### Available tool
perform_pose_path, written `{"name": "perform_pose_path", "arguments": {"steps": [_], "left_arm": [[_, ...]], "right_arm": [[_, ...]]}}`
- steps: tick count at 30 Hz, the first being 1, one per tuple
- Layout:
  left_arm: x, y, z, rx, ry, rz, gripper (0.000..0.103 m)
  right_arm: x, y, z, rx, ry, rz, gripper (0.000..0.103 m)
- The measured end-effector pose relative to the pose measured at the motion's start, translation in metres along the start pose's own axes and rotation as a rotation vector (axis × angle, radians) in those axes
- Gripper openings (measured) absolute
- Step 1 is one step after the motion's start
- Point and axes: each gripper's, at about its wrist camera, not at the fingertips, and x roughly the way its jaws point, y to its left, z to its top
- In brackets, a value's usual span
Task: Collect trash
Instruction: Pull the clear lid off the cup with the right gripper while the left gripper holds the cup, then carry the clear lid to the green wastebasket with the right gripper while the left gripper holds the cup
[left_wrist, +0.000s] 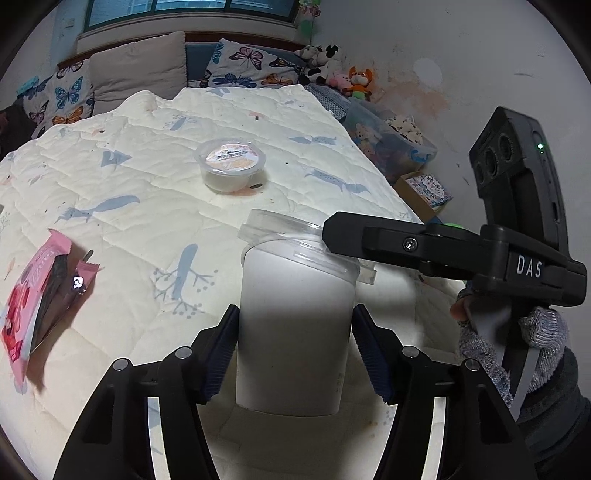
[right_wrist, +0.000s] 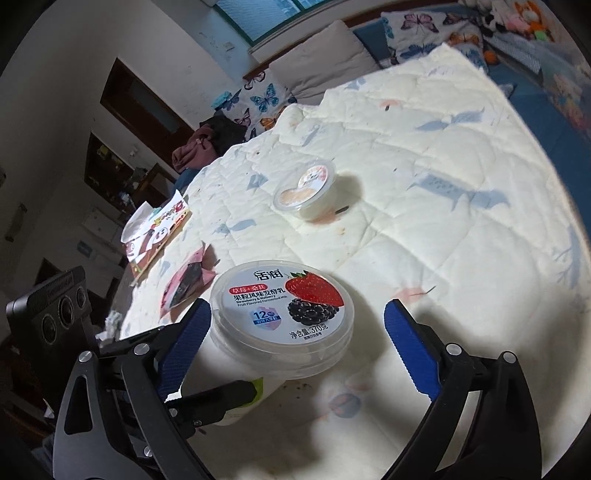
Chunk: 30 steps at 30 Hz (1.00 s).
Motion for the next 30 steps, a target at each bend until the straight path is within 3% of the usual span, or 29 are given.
{"name": "perform_pose_path", "arguments": {"steps": [11, 14, 17, 30], "left_arm": [[-0.001, 0.002, -0.003, 0.004, 0.009, -0.008, 0.06], [-0.001, 0.003, -0.005, 0.001, 0.012, -0.008, 0.06], [-0.002, 0.001, -0.006, 0.008, 0.011, -0.007, 0.06], [-0.022, -0.022, -0.016, 0.061, 0.001, -0.02, 0.06]], "right_arm": [[0.014, 0.001, 0.0, 0.031, 0.035, 0.05, 0.094], [0.014, -0.001, -0.001, 0.055, 0.035, 0.075, 0.086], [0.009, 0.001, -0.002, 0.055, 0.022, 0.071, 0.086], [-0.053, -0.009, -0.016, 0.074, -0.101, 0.032, 0.085]]}}
